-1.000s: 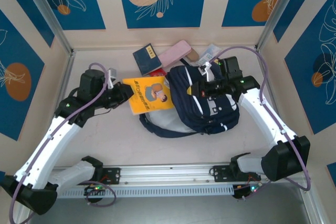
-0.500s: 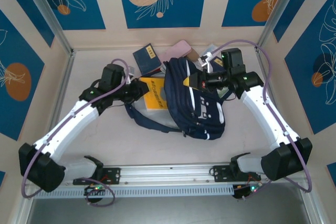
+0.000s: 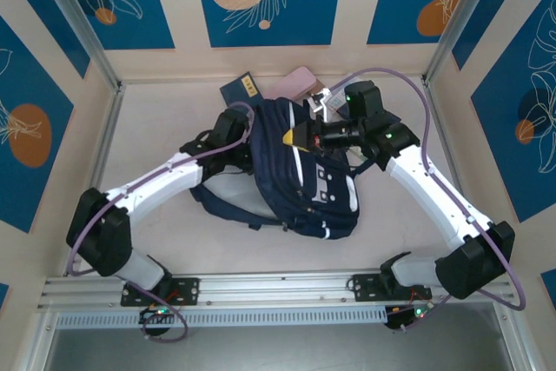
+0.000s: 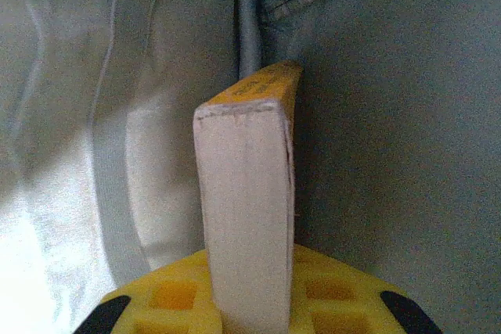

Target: Pack books, pencil case, and school supplies into a backpack

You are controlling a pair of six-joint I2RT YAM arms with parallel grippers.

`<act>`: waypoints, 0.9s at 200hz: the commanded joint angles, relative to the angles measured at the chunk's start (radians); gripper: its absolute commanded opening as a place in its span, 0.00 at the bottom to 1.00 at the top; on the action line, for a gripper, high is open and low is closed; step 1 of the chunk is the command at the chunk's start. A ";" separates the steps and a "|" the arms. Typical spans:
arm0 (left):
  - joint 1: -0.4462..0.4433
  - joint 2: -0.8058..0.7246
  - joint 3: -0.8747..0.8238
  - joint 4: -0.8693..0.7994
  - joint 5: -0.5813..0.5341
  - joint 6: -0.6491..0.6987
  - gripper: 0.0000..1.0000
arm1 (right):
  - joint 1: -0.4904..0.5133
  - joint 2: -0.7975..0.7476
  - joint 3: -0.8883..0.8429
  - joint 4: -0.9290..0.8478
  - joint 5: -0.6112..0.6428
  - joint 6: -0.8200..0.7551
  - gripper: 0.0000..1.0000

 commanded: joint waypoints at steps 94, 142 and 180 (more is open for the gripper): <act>-0.007 -0.071 0.101 -0.130 -0.028 0.088 0.78 | 0.000 -0.100 -0.038 0.123 0.046 0.007 0.00; 0.084 -0.267 0.021 -0.267 -0.018 0.126 0.79 | -0.002 -0.130 -0.074 -0.009 0.113 -0.076 0.00; 0.135 -0.377 0.031 -0.445 -0.102 0.184 0.78 | 0.026 -0.084 -0.099 -0.039 0.169 -0.067 0.00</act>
